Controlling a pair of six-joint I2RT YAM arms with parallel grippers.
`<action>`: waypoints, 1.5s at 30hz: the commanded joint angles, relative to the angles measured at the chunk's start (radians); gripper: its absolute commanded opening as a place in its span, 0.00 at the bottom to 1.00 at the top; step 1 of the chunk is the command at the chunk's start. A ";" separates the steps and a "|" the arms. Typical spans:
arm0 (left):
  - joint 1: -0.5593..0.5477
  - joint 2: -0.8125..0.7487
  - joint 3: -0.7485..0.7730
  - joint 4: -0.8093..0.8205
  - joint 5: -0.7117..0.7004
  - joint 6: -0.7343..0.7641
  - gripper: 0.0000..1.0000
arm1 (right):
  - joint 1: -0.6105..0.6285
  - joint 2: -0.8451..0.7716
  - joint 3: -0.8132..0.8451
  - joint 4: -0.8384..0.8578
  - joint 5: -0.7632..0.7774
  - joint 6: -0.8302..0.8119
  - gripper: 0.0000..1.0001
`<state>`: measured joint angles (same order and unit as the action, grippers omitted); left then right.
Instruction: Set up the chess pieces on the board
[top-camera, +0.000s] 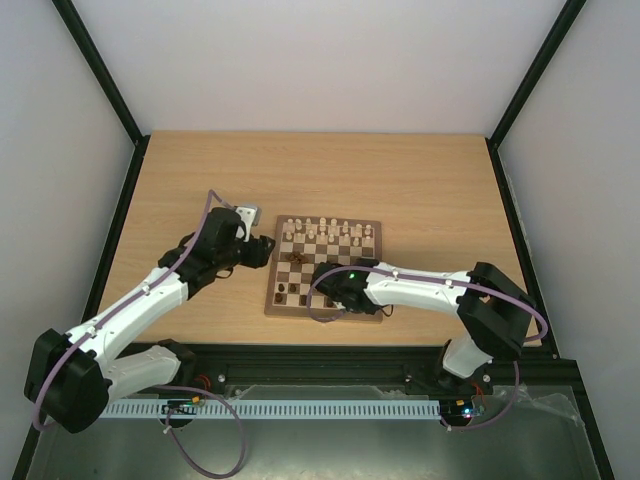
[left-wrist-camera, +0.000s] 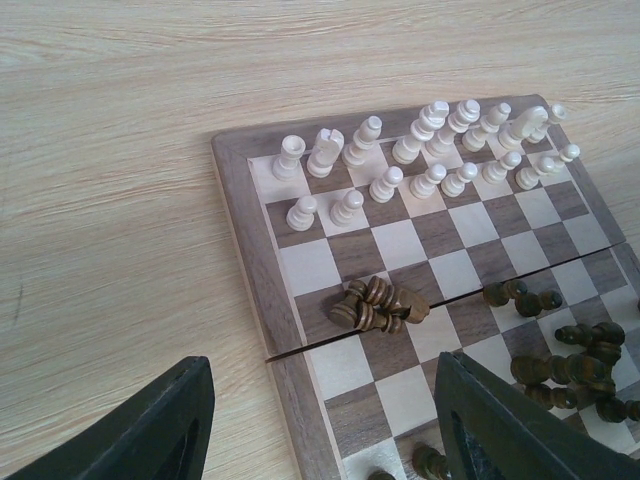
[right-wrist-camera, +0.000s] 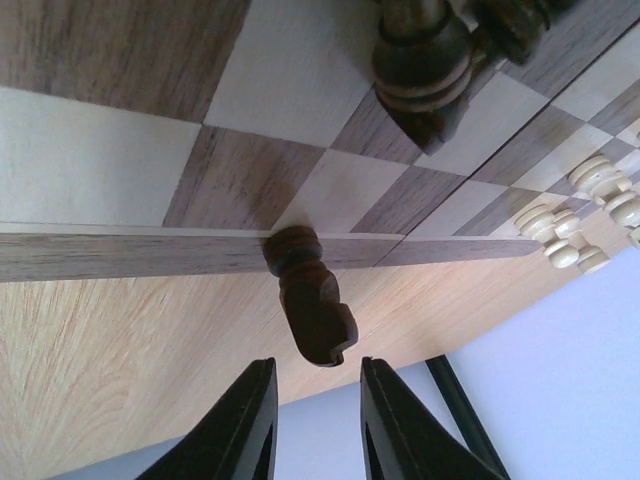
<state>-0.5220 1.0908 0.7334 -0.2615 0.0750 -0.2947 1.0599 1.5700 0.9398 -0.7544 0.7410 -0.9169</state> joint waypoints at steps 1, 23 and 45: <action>0.008 -0.001 -0.016 0.001 0.021 0.010 0.64 | 0.008 -0.015 0.018 -0.033 -0.027 0.010 0.27; 0.004 0.012 0.075 -0.049 0.272 0.127 0.61 | -0.549 -0.339 -0.040 0.124 -0.942 0.355 0.46; 0.005 -0.044 -0.014 0.015 0.217 0.137 0.61 | -0.400 0.007 0.071 0.246 -0.794 0.546 0.24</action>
<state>-0.5167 1.0595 0.7315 -0.2539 0.3058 -0.1696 0.6468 1.5494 0.9920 -0.5034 -0.1539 -0.4084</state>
